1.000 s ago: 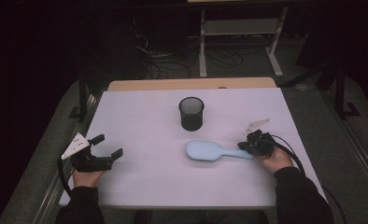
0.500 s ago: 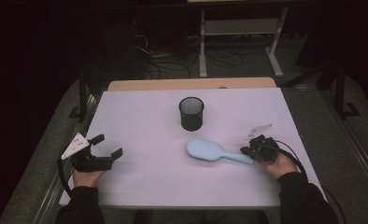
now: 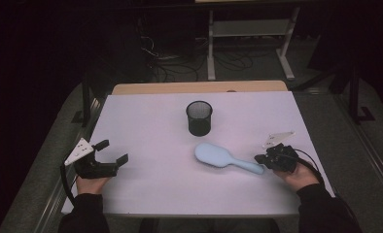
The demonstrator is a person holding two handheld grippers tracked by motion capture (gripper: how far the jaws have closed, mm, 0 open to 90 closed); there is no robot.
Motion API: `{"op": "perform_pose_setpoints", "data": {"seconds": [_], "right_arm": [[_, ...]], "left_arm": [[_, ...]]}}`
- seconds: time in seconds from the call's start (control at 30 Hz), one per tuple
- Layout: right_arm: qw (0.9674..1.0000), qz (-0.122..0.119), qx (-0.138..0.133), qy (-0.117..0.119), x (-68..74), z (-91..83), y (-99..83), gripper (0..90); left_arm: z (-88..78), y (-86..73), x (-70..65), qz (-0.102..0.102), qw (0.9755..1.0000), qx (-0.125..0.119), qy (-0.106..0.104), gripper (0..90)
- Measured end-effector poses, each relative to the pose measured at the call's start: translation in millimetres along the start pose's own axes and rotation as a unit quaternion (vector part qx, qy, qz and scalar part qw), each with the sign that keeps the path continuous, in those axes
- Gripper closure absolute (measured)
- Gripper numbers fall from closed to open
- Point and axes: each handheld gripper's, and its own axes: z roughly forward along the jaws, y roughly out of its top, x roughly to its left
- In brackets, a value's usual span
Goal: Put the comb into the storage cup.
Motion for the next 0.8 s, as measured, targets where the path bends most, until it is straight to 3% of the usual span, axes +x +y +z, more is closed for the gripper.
{"op": "perform_pose_setpoints", "data": {"seconds": [0.4,0.63,0.8], "right_arm": [[0.9997,-0.002,-0.002,0.026,-1.4,-17.2,10.0,76.6],[0.9996,-0.019,0.010,0.018,3.7,-19.4,17.1,58.2],[0.9994,-0.003,0.018,0.029,1.1,-18.0,21.5,43.8]], "left_arm": [[0.0,-0.2,0.0,0.000,1.0000,0.002,0.001,0.0],[0.2,-0.3,0.2,0.000,1.0000,0.002,0.001,0.0],[0.4,-0.3,0.1,0.000,1.0000,0.003,0.001,0.0]]}}
